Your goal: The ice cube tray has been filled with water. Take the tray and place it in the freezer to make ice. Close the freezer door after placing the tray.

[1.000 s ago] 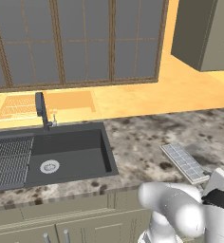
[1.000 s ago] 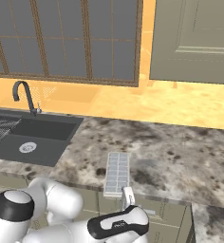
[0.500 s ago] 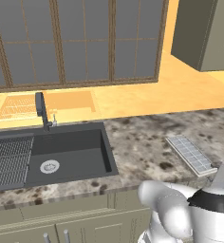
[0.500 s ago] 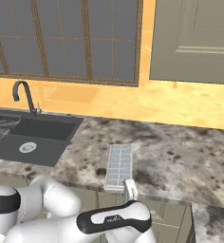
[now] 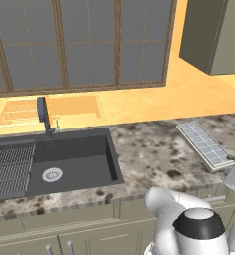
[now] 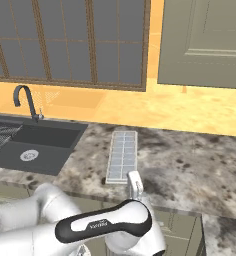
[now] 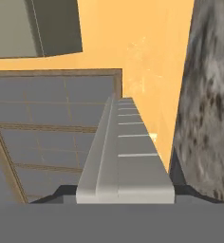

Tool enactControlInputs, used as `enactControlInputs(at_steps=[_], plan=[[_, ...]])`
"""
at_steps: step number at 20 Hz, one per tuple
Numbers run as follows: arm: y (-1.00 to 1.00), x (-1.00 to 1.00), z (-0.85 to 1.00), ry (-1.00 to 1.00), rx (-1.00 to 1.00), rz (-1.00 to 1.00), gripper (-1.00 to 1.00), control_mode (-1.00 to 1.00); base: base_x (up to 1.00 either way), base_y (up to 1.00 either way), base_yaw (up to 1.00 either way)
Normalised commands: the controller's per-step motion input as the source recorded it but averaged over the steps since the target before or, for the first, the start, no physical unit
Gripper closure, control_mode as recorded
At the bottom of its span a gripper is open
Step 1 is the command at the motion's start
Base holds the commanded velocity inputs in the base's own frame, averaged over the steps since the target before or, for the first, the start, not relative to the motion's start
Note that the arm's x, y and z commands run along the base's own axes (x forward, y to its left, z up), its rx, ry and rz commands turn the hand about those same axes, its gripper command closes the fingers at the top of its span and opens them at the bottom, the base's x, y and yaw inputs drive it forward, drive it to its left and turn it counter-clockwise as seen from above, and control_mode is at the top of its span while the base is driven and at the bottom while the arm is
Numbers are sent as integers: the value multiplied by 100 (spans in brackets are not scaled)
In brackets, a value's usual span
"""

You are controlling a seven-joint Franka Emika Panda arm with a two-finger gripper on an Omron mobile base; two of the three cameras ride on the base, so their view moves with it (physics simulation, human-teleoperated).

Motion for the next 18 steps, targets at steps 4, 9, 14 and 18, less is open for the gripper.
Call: enactControlInputs(at_steps=[4, 9, 14, 18], plan=[[32, 0, 68, -5, 0, 0, 100, -100, 0, 0, 0], [44, -3, 52, 0, -1, 1, 100, -100, 0, 0, 0], [49, -4, 25, 0, 0, 4, 100, -100, 0, 0, 0], [54, 0, 8, 1, 0, 7, 100, -100, 0, 0, 0]])
